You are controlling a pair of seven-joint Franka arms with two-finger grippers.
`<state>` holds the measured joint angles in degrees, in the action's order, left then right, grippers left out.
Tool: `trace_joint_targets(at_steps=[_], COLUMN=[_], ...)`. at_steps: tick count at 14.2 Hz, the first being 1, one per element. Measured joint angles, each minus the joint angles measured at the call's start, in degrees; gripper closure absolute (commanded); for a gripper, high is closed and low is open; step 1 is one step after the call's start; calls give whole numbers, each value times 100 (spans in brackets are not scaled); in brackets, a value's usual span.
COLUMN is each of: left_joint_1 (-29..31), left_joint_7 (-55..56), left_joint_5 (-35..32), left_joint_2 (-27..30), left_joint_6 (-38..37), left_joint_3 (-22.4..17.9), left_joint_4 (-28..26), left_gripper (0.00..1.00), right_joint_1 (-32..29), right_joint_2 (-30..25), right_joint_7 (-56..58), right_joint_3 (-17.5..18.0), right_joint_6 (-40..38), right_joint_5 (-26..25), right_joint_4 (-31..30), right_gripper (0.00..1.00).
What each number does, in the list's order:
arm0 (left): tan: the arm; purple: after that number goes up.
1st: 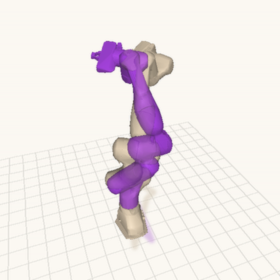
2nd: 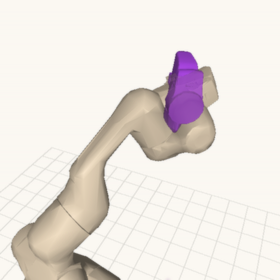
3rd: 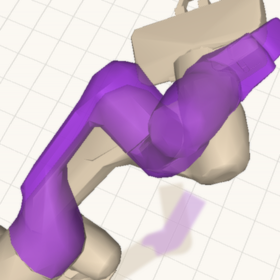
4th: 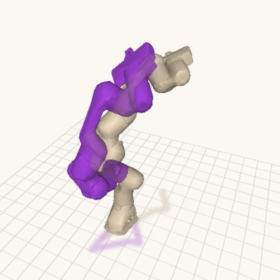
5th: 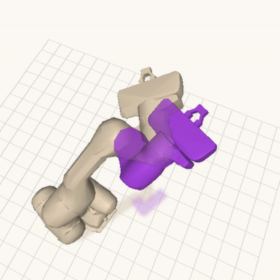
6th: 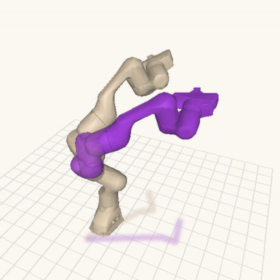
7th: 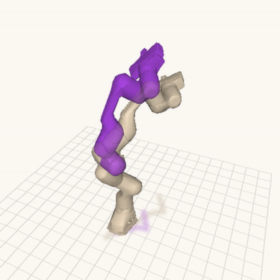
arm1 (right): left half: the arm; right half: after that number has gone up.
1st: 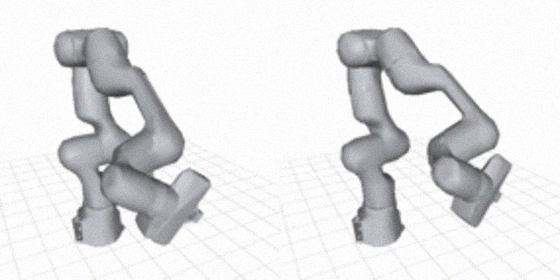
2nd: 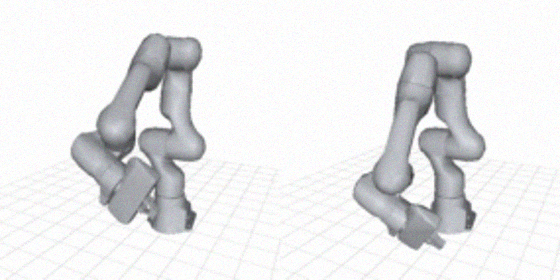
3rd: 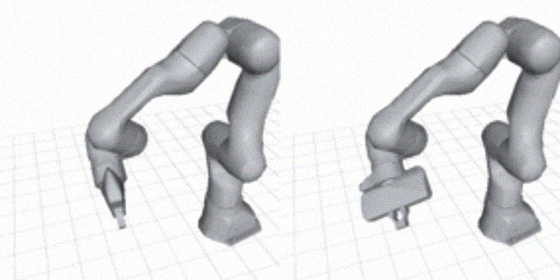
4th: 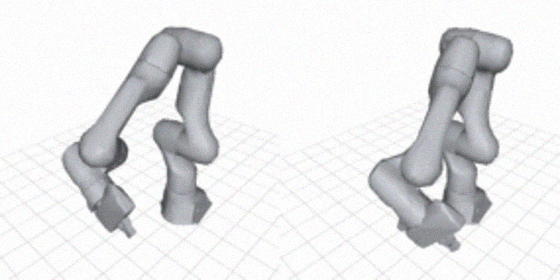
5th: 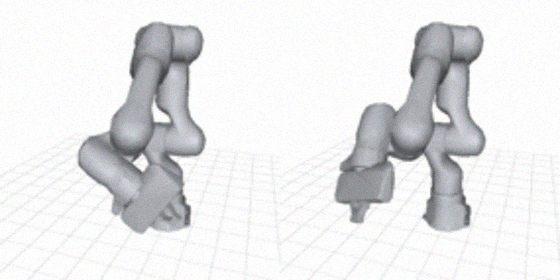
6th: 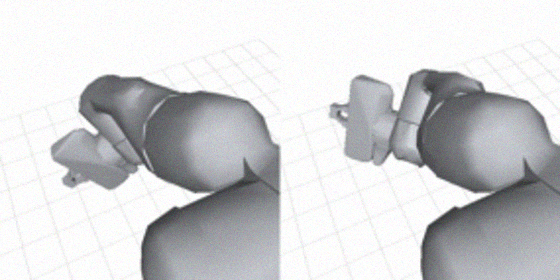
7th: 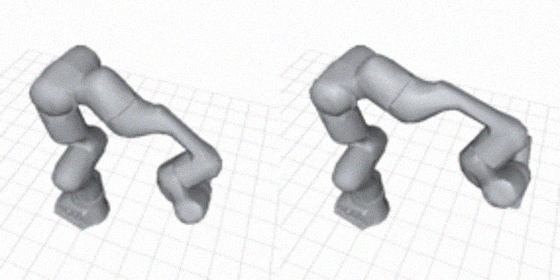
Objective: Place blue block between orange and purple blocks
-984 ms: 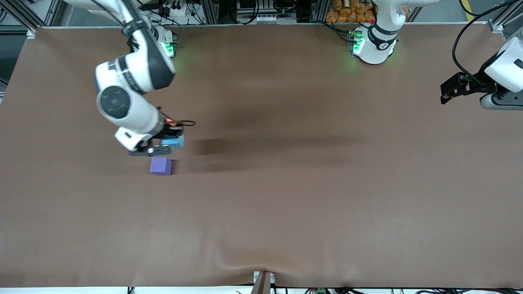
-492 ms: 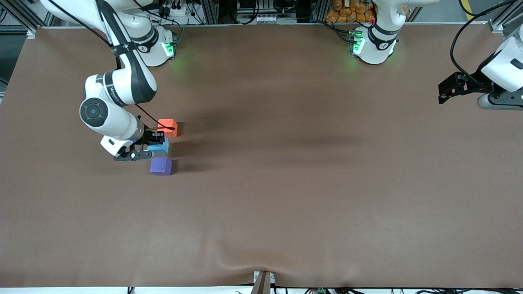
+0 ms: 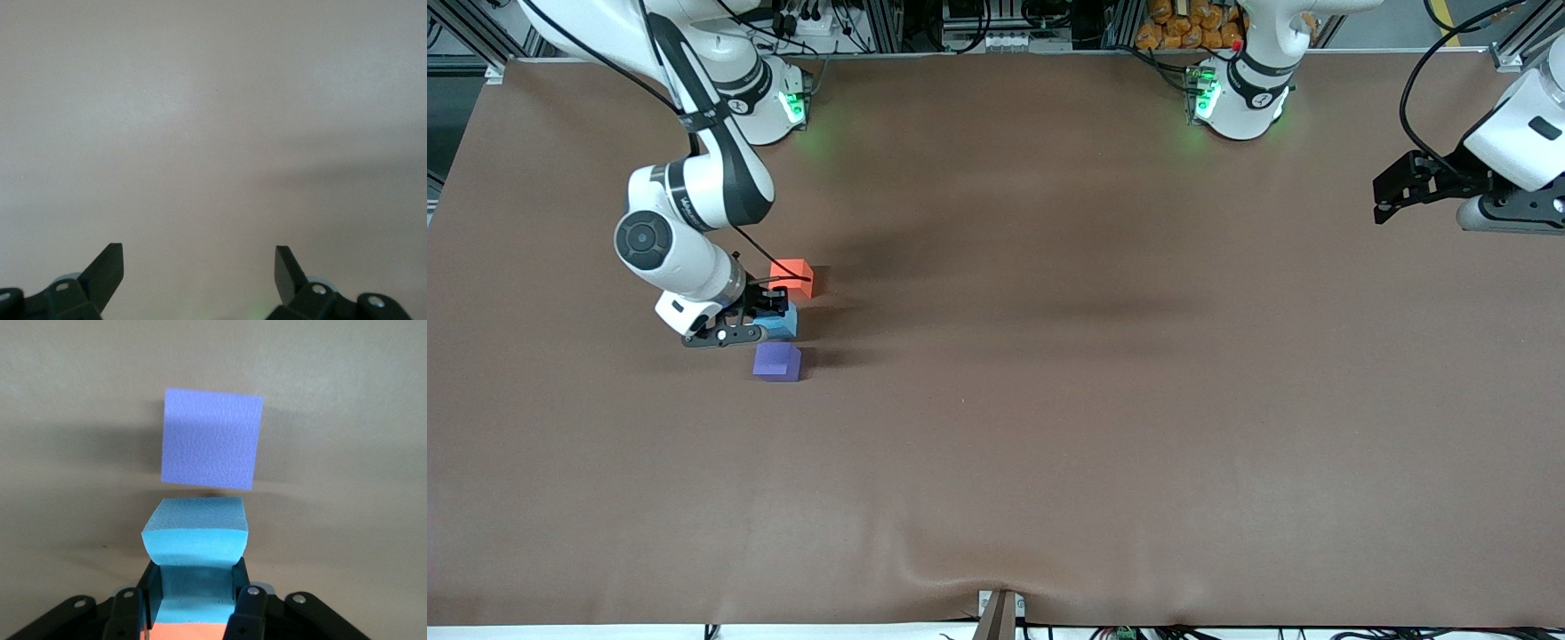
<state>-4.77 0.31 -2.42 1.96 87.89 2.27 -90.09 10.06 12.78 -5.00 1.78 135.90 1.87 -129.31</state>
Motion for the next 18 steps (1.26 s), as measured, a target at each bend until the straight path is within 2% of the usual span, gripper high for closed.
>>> trace_joint_targets(at_steps=[5,11,13,16,18], left_joint_1=[26,3,3,4,3], left_joint_7=[0,0,0,0,0], left_joint_5=[0,0,0,0,0], left_joint_2=[-51,-53,-53,-53,-53], left_joint_6=[8,14,14,14,14], left_joint_3=[-12,9,14,14,14], left_joint_4=[9,90,91,91,92], left_gripper=[0,0,0,0,0], right_joint_1=[0,-6,-8,-9,-9], right_joint_2=[271,356,356,403,401], right_joint_7=[0,-3,-3,-7,-5], right_joint_3=[8,7,3,4,5], right_joint_6=[381,435,452,465,70], right_joint_5=[0,85,158,196,213], right_joint_4=[-103,-114,-122,-120,48], right_gripper=[100,99,0,0,0])
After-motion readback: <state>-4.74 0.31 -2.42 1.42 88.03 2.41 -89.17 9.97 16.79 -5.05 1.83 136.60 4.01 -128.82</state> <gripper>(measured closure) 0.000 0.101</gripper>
